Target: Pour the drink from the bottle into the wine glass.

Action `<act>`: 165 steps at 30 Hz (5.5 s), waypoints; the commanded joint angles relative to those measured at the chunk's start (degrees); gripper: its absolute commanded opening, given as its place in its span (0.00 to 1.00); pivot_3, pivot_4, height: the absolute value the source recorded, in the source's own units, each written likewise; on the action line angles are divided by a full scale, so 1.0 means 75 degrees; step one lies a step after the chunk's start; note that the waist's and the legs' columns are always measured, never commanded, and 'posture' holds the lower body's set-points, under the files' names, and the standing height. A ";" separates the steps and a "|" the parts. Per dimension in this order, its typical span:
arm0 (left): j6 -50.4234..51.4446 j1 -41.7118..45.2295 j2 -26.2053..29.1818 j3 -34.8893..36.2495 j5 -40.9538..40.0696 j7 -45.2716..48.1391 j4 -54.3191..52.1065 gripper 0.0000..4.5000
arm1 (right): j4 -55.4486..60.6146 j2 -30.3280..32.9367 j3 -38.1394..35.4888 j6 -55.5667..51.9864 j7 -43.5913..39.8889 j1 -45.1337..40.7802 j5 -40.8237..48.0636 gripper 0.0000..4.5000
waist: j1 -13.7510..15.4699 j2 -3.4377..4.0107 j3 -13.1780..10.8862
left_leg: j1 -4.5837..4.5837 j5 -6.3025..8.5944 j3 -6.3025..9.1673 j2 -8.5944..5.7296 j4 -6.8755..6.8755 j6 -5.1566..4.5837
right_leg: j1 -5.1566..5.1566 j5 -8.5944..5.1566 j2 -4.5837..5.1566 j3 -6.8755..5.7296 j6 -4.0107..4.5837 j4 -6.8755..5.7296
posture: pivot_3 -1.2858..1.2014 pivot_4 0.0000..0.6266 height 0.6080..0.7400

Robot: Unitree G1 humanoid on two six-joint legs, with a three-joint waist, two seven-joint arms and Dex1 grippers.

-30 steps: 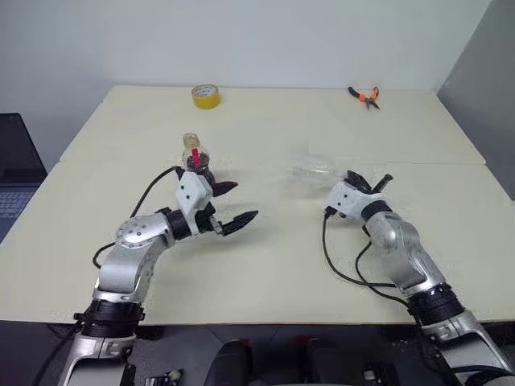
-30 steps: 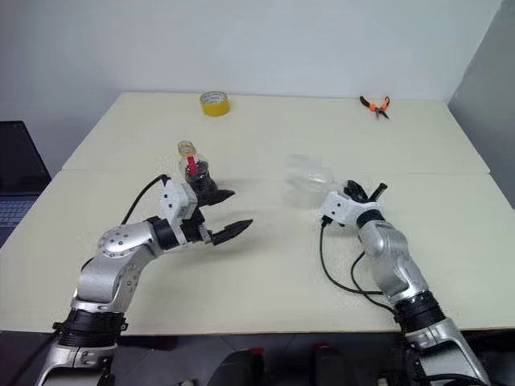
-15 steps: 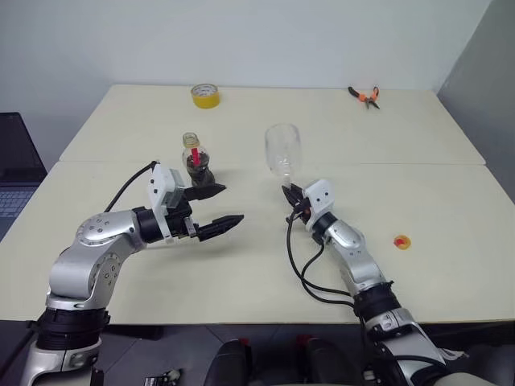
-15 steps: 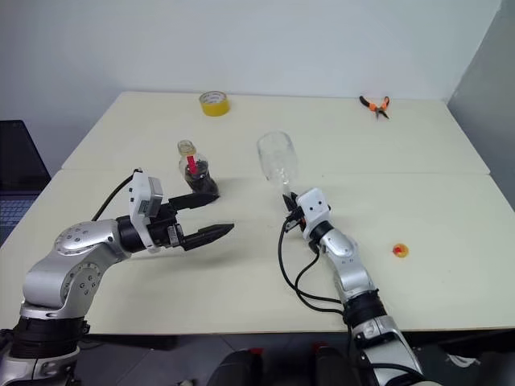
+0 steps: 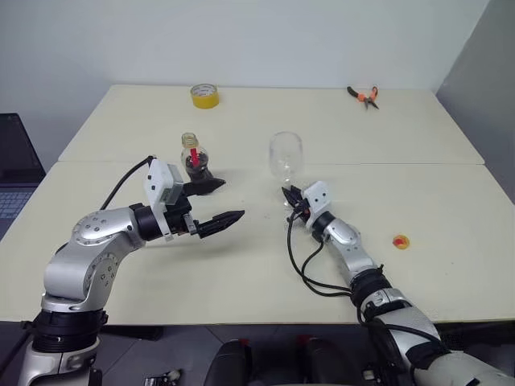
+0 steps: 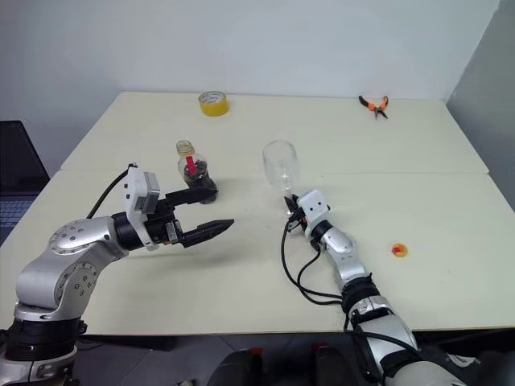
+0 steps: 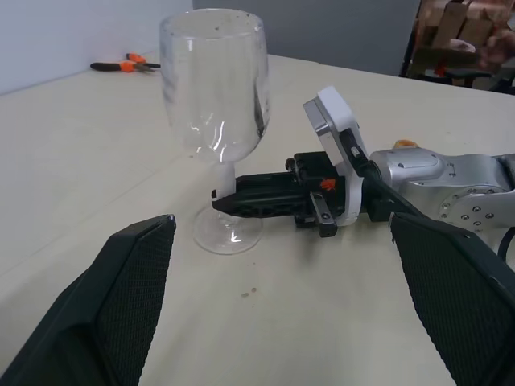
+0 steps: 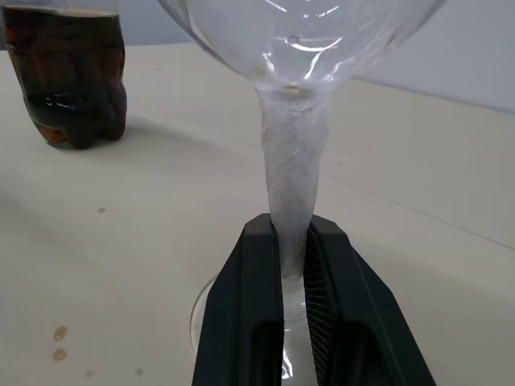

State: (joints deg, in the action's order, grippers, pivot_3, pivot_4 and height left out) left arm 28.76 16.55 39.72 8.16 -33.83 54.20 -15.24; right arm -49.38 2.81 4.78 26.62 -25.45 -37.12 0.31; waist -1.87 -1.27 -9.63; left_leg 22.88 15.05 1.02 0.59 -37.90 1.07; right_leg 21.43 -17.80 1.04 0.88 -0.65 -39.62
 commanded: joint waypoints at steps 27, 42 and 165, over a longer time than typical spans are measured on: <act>-0.1305 0.0465 -0.1032 -0.0116 0.0585 -0.0932 -0.0129 1.00 | 0.5945 0.0926 0.0410 -0.3380 -0.0833 0.2717 0.0578 1.00 | 0.0047 0.0001 -0.0001 | 0.0010 0.0002 0.0005 -0.0004 -0.0002 -0.0001 | -0.0001 0.0000 0.0006 0.0001 -0.0001 0.0005 | 0.52 0.24 1.00; -0.0839 -0.0301 -0.0925 0.0171 0.0197 -0.1312 -0.0898 1.00 | 1.1730 0.3319 -0.0555 -0.6629 -0.1718 0.4725 0.2735 1.00 | 0.0049 0.0002 -0.0003 | 0.0003 0.0003 0.0018 -0.0001 0.0003 -0.0002 | -0.0014 -0.0003 0.0000 -0.0012 -0.0003 0.0019 | 0.52 0.24 1.00; -0.6587 0.6233 -0.2776 -0.1677 0.5060 -0.3014 0.8756 0.20 | 1.1636 0.2297 -0.0129 -0.6090 0.0497 0.3729 0.2233 1.00 | 0.0220 -0.0074 -0.0033 | 0.0031 -0.0007 0.0021 -0.0015 -0.0009 0.0015 | 0.0007 -0.0001 0.0001 -0.0026 -0.0006 0.0022 | 0.52 0.24 1.00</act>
State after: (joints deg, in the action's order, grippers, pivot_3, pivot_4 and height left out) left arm -18.20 60.34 18.62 -4.53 3.79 31.86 51.79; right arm 36.86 20.38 3.69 -20.53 -21.93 -8.28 17.07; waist -0.21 -1.82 -9.87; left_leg 23.11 15.00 1.18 0.48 -37.97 1.18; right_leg 21.49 -17.81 1.04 0.69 -0.69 -39.46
